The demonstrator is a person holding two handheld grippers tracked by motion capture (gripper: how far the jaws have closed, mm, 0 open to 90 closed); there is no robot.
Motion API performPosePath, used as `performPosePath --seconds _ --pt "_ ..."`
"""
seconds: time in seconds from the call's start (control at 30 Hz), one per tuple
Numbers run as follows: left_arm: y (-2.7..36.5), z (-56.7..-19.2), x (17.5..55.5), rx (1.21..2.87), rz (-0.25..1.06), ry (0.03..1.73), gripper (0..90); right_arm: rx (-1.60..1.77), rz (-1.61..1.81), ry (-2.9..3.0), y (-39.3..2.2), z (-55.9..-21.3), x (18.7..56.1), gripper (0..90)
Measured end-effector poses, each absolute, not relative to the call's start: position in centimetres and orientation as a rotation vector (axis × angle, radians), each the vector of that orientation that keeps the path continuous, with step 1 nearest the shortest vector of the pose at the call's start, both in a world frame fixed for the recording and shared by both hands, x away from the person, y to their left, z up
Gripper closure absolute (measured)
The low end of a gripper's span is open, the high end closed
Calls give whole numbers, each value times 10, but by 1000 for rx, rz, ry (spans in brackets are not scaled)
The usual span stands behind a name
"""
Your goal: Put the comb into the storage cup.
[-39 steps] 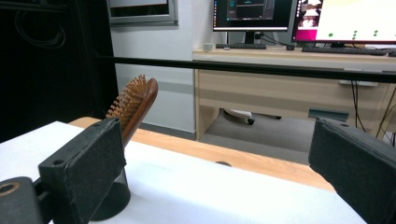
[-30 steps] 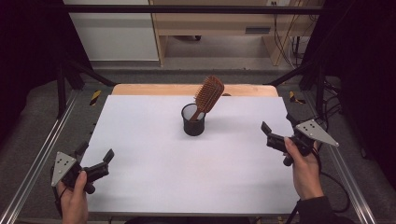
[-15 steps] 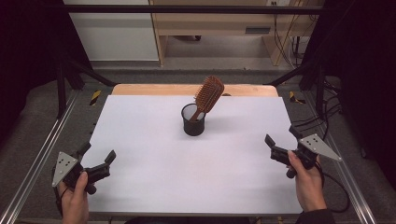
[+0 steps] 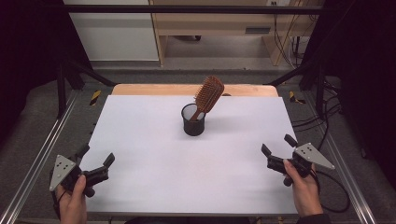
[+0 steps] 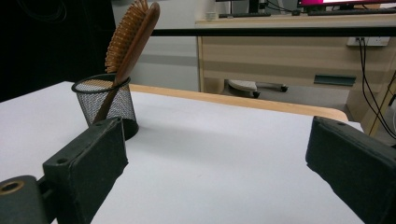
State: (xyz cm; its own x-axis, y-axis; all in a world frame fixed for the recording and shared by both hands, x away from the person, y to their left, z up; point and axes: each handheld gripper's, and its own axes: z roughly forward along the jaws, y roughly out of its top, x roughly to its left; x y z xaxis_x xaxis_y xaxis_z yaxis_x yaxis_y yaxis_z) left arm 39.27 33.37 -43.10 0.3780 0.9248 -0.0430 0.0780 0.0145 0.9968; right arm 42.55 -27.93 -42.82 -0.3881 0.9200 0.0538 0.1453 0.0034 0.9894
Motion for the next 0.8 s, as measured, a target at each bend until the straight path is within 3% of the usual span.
performPosePath --seconds 0.8 --pt "330 -430 392 1405 861 955 14 1068 1457 1663 -263 -444 419 50"
